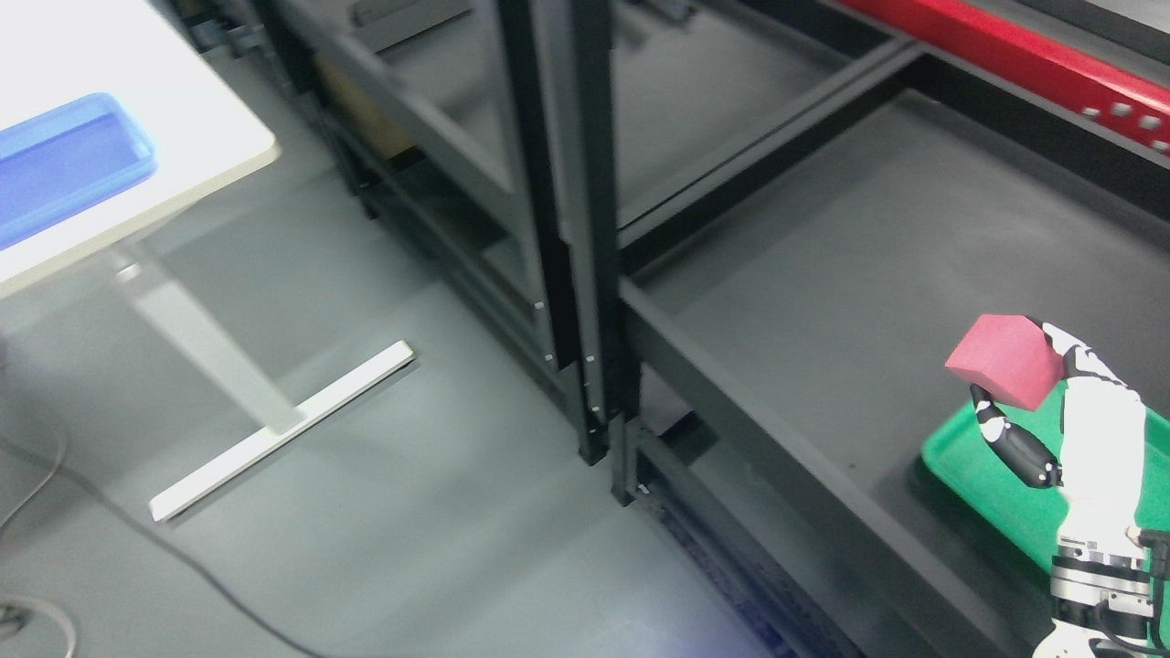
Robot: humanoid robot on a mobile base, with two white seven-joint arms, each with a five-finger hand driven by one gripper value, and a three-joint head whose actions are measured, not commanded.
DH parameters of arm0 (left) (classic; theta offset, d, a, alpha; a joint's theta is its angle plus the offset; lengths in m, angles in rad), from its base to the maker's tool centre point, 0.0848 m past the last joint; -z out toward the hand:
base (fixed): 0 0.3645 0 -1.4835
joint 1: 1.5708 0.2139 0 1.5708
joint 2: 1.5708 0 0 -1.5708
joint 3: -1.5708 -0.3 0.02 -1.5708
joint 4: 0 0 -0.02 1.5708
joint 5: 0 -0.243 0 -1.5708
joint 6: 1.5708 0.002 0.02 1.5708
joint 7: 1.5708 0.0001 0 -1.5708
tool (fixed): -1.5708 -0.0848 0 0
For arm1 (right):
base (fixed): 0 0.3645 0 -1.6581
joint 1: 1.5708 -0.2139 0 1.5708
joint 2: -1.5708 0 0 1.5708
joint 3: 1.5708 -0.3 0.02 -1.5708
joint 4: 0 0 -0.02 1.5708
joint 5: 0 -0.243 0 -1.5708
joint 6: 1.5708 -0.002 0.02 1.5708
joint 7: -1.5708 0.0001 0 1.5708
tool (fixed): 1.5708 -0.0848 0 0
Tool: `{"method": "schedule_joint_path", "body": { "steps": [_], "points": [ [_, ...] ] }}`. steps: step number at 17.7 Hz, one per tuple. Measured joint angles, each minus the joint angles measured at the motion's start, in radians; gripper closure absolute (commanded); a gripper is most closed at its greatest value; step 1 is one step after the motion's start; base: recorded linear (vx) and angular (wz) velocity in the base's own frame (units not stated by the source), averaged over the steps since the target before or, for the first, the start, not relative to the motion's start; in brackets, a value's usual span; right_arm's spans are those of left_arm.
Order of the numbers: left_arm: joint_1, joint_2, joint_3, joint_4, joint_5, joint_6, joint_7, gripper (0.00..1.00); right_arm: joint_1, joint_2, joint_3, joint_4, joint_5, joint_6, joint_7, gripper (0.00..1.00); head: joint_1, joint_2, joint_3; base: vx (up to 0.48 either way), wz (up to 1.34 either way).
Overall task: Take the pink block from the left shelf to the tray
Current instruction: 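Turn and drive toward the blue tray holding the cube in the right hand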
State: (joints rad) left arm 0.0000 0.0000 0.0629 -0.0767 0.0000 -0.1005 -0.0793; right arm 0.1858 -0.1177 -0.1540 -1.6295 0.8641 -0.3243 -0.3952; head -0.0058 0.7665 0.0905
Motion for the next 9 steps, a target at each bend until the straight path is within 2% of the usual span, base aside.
{"method": "schedule_joint_path", "body": {
  "steps": [9],
  "points": [
    [0.000, 0.000, 0.000, 0.000, 0.000, 0.000, 0.000, 0.00, 0.000, 0.001, -0.004, -0.002, -0.006, -0.006, 0.000, 0.99, 0.0000, 0.000, 0.000, -0.150, 0.68]
  ]
}}
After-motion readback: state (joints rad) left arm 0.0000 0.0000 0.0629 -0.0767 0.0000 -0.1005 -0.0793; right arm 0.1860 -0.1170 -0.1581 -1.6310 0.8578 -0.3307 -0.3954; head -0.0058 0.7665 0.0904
